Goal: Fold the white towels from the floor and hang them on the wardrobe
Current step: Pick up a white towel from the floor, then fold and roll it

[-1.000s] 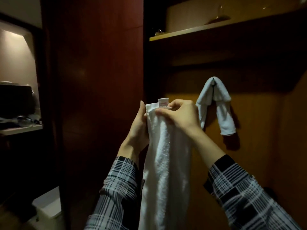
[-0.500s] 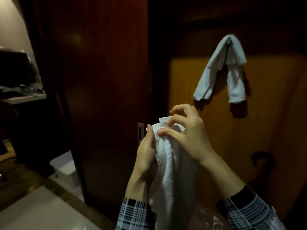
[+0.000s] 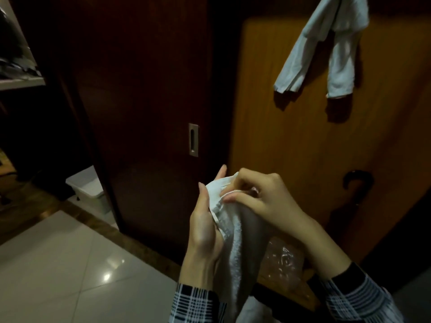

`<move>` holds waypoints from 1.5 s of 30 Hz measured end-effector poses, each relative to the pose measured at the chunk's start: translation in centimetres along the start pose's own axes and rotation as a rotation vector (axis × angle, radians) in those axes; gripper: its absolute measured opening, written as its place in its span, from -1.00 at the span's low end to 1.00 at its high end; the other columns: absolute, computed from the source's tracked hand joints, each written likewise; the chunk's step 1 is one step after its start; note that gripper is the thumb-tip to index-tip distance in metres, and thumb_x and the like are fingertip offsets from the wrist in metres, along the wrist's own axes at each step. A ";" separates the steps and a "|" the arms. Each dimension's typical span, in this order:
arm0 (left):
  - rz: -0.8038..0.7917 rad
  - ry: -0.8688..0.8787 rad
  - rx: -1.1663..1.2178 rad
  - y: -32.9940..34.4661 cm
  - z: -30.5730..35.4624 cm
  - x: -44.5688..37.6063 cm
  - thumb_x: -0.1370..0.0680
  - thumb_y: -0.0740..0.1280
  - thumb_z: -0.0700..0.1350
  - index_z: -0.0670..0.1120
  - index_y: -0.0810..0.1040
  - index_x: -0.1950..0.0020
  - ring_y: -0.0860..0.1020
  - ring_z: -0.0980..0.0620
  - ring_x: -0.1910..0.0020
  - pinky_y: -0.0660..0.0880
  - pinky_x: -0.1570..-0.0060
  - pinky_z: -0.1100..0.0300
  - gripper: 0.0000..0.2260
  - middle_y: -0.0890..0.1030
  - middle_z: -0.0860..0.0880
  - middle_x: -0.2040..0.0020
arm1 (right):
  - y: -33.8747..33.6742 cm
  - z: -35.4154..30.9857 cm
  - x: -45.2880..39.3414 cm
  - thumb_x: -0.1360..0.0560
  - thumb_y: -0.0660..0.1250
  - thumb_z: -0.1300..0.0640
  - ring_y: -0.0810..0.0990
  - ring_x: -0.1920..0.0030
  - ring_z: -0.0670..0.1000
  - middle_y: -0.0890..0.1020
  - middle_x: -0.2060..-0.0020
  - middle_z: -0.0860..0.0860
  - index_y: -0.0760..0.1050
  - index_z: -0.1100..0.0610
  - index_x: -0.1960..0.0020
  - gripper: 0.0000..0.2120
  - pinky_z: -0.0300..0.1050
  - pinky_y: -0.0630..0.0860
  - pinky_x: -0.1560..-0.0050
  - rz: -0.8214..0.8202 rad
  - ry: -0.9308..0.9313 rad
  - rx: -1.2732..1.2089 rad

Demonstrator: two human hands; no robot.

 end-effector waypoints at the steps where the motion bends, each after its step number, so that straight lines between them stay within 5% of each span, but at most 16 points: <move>1: -0.007 0.009 -0.023 -0.1 0.0 0.2 -0.62 -0.06 0.16 -0.01 0.45 -0.34 0.63 -0.14 -0.08 0.62 0.03 0.03 -0.53 0.60 -0.22 -0.19 | 0.0 0.3 0.0 -0.44 0.44 0.01 0.60 0.21 -0.03 0.61 0.27 0.03 0.51 0.16 0.20 -0.77 -0.07 0.52 0.21 -0.006 0.056 -0.052; 10: -0.047 0.107 -0.346 -1.5 0.6 0.7 -0.50 -0.07 0.25 0.02 0.33 -0.42 0.59 0.04 -0.17 0.56 -0.08 0.19 -0.42 0.66 0.01 -0.12 | 1.6 1.2 0.4 -0.43 0.47 0.10 0.46 0.40 -0.13 0.51 0.43 -0.02 0.43 0.11 0.31 -0.75 -0.23 0.37 0.39 0.176 0.254 -0.094; 15: 0.011 0.264 -0.615 -1.6 1.9 0.9 -0.36 0.34 0.35 0.13 0.36 -0.35 0.54 0.03 -0.25 0.52 -0.12 0.21 -0.38 0.52 -0.10 -0.31 | 2.8 1.5 0.8 -0.48 0.41 0.17 0.50 0.37 -0.18 0.51 0.41 -0.06 0.39 0.02 0.31 -0.73 -0.37 0.38 0.40 0.219 0.268 -0.169; 19: -0.013 0.281 -0.611 -2.1 1.9 0.8 -0.53 0.16 0.04 0.09 0.46 -0.27 0.54 0.08 -0.23 0.50 -0.03 0.34 -0.67 0.52 -0.07 -0.32 | 3.4 2.2 0.9 -0.48 0.40 0.23 0.49 0.41 -0.18 0.52 0.41 -0.03 0.40 0.07 0.30 -0.75 -0.37 0.40 0.39 0.241 0.315 -0.284; 25: 0.027 0.323 -0.672 -2.7 2.2 0.6 -0.54 0.10 0.04 0.07 0.51 -0.19 0.59 0.11 -0.15 0.50 0.00 0.37 -0.70 0.61 -0.09 -0.18 | 4.2 2.7 1.0 -0.47 0.40 0.24 0.49 0.40 -0.16 0.52 0.43 -0.06 0.41 0.09 0.31 -0.76 -0.31 0.43 0.36 0.246 0.331 -0.365; 31: 0.117 0.357 -0.767 -4.7 2.6 0.6 -0.53 0.02 0.11 0.01 0.58 -0.03 0.64 0.15 0.11 0.51 0.15 0.36 -0.62 0.68 0.04 0.18 | 4.9 3.0 1.5 -0.47 0.42 0.08 0.62 0.11 -0.18 0.66 0.18 -0.09 0.51 0.11 0.21 -0.85 -0.29 0.55 0.13 0.075 0.314 -0.209; 40: 0.244 0.313 -0.751 -8.0 3.2 1.0 -0.59 -0.04 0.10 0.01 0.62 0.06 0.65 0.16 0.10 0.52 0.15 0.36 -0.56 0.70 0.12 0.17 | 5.7 7.0 5.7 -0.53 0.35 0.08 0.47 0.39 -0.19 0.54 0.41 -0.15 0.55 -0.01 0.26 -0.82 -0.35 0.31 0.34 -0.261 0.338 -0.103; 45: 0.302 0.286 -0.787 -9.7 3.3 1.3 -0.48 -0.02 0.22 0.00 0.64 0.09 0.64 0.17 0.14 0.53 0.13 0.32 -0.50 0.69 0.10 0.21 | 4.8 9.5 6.9 -0.53 0.31 -0.04 0.49 0.43 -0.11 0.59 0.40 -0.03 0.61 0.06 0.17 -0.79 -0.25 0.43 0.26 -0.465 0.360 0.165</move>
Point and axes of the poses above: each hand's wrist, its own x-axis away from the middle knuckle, its own y-axis out of the palm, z = x × y, the point moved 8 cm from there along -x, towards the middle knuckle
